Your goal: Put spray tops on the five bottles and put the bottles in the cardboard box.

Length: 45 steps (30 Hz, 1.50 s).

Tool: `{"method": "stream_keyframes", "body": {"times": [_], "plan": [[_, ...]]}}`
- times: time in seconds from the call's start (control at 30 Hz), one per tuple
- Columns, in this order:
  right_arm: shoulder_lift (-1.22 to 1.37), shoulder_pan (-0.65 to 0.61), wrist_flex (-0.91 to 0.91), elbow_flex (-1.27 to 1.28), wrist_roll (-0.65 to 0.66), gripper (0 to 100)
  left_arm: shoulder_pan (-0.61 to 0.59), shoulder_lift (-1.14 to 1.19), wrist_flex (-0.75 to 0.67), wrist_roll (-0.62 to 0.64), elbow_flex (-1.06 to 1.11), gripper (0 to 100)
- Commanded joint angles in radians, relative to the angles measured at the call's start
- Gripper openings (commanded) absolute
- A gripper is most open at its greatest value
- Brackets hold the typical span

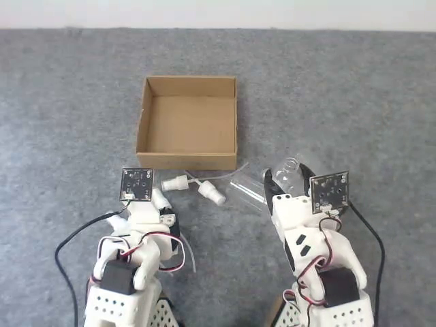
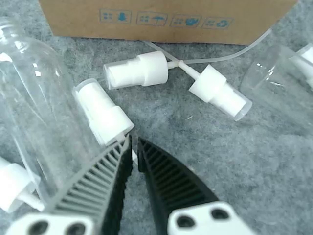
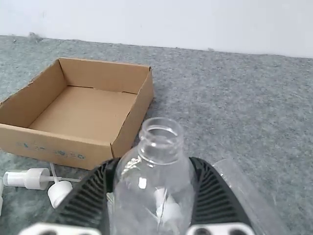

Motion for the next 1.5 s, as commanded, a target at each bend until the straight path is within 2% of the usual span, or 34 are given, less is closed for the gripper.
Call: {"method": "stream_keyframes", "body": {"times": [0.0, 0.73, 0.93, 1.1, 1.27, 1.47], "plan": [[0.001, -0.002, -0.008, -0.002, -0.009, 2.7, -0.005, -0.018, 0.006, -0.003, -0.002, 1], [0.001, -0.002, -0.016, 0.021, -0.005, 2.7, -0.014, -0.018, 0.025, -0.014, -0.050, 1], [0.001, -0.002, -0.016, 0.021, -0.005, 2.7, -0.143, -0.020, 0.011, -0.161, -0.105, 1], [0.001, -0.002, -0.016, 0.021, -0.003, 2.7, -0.152, -0.020, -0.060, -0.178, -0.122, 1], [0.001, -0.002, -0.015, 0.021, -0.003, 2.7, -0.150, -0.018, -0.097, -0.161, -0.134, 1], [0.001, -0.002, -0.015, 0.021, -0.003, 2.7, -0.150, -0.017, 0.023, 0.026, -0.222, 1]]}}
